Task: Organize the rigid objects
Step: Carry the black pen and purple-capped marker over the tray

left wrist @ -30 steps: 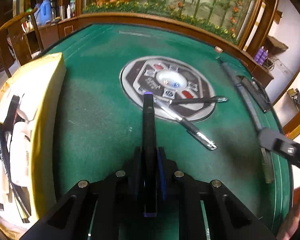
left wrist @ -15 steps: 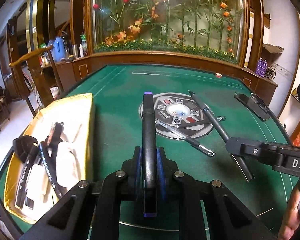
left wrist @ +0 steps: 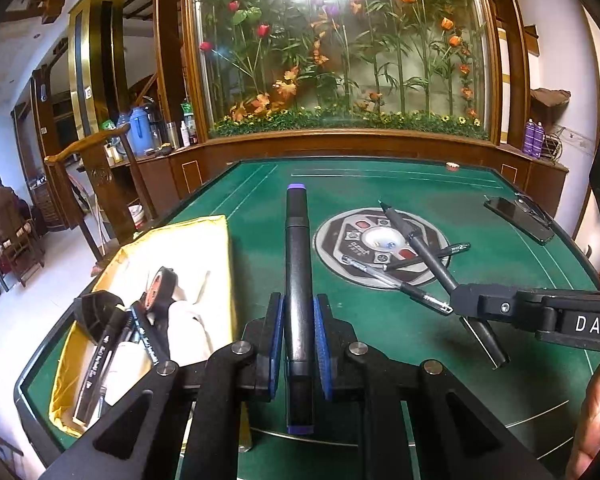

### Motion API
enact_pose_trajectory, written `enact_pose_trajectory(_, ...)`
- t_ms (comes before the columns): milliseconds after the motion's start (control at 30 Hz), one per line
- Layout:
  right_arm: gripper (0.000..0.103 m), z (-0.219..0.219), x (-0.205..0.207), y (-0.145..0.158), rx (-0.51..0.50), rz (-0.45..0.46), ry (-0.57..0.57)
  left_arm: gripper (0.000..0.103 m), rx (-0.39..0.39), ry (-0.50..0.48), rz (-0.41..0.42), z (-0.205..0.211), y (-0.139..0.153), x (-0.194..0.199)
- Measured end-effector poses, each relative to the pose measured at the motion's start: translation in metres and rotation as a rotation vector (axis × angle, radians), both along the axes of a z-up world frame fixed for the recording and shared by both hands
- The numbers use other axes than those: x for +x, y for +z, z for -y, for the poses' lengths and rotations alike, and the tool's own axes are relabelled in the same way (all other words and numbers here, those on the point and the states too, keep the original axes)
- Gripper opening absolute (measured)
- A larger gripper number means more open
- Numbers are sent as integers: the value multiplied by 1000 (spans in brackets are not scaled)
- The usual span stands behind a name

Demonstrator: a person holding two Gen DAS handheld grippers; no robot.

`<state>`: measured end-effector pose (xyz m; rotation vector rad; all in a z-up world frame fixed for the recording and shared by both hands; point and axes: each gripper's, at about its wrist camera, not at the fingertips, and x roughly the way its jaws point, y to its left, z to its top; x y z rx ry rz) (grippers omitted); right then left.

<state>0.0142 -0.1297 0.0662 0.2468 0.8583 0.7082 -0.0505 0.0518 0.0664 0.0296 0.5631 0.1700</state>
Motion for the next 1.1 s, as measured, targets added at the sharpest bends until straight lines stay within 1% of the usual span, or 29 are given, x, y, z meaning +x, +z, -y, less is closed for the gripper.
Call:
enact_pose_trajectory(333, 11, -26, -5, 3, 20, -9, 18, 15, 1, 31, 31, -17, 6, -13)
enact_pose_trajectory(633, 11, -69, -8, 12, 18, -4, 80, 15, -25, 92, 45, -47, 11, -21)
enact_pose_trajectory(767, 11, -90, -10, 17, 18, -5, 108, 15, -46, 130, 48, -67, 11, -24)
enact_pose_trajectory(1100, 11, -144, -14, 20, -4, -27, 169, 15, -138, 231, 26, -129, -1, -31)
